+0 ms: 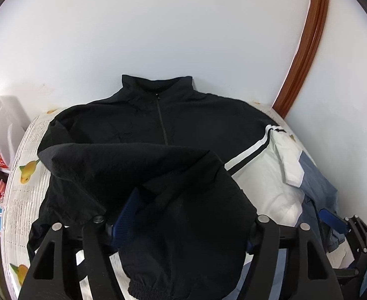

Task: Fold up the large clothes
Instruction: 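Lift the black sleeve with the left gripper and fold it across the jacket front, then open the left gripper to release the folded black sleeve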

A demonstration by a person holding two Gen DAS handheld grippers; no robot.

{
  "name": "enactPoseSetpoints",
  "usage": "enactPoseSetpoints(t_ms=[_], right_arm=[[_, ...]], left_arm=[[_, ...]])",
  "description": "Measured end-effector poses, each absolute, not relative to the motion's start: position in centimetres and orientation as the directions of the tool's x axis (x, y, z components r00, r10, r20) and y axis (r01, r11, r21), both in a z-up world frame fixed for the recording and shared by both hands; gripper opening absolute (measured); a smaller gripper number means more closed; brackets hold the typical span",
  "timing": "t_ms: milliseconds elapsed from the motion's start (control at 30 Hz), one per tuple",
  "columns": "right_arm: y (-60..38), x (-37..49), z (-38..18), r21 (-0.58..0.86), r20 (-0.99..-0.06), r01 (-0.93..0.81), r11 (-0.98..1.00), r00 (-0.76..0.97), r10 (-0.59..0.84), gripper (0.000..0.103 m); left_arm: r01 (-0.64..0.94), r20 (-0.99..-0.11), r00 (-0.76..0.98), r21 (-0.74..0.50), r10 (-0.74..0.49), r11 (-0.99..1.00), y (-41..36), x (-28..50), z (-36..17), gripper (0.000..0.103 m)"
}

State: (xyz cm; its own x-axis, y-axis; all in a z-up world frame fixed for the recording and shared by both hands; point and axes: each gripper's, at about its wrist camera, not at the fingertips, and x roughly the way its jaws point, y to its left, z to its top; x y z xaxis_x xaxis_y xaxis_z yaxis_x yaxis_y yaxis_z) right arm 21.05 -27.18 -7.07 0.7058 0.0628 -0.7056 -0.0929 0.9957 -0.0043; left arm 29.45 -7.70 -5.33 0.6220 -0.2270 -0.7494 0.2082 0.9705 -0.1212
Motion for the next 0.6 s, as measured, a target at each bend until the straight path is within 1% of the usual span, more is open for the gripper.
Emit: enactPoseSetpoints(t_ms=[33,100,133,267,333,400,433,567,600], right_arm=[[-27.1,20.9,-7.0,-0.008,-0.705,-0.094,0.996,0.706,0.061,0.072],[-27.0,20.6,-7.0,-0.008,-0.706,-0.093,0.996,0.705,0.06,0.072],[-27.1,20.4,-6.9,-0.008,-0.707,-0.092,0.996,0.705,0.06,0.072],[-27.4,19.7,-7.1,-0.023,-0.706,-0.086,0.996,0.707,0.045,0.072],[-27.8,19.5,-7.3,-0.022,-0.708,-0.081,0.996,0.705,0.041,0.072],[-28.2,19.4,-7.6,-0.013,-0.711,-0.076,0.997,0.702,0.045,0.072],[-28.5,19.4,-7.8,-0.006,-0.713,-0.072,0.997,0.699,0.047,0.072],[-29.3,19.1,-8.5,0.014,-0.723,-0.065,0.998,0.688,0.055,0.072],[-29.4,19.1,-8.6,0.017,-0.724,-0.066,0.998,0.687,0.057,0.072]], left_arm=[[0.206,-0.75,0.624,-0.113,-0.219,0.972,-7.8,29.4,-5.4,0.07],[0.19,-0.754,0.625,-0.102,-0.201,0.976,-7.8,29.3,-5.7,0.079],[0.181,-0.758,0.622,-0.106,-0.198,0.978,-7.8,29.3,-6.0,0.08],[0.169,-0.779,0.601,-0.095,-0.179,0.981,-8.2,29.2,-7.2,0.093],[0.169,-0.789,0.592,-0.08,-0.166,0.982,-8.6,29.0,-7.8,0.093],[0.184,-0.791,0.583,-0.096,-0.188,0.978,-8.9,28.9,-8.2,0.093],[0.2,-0.788,0.58,-0.109,-0.208,0.974,-9.1,28.8,-8.3,0.093],[0.2,-0.768,0.599,-0.129,-0.226,0.971,-9.0,27.9,-7.9,0.093],[0.204,-0.764,0.601,-0.138,-0.235,0.969,-8.8,27.7,-7.6,0.091]])
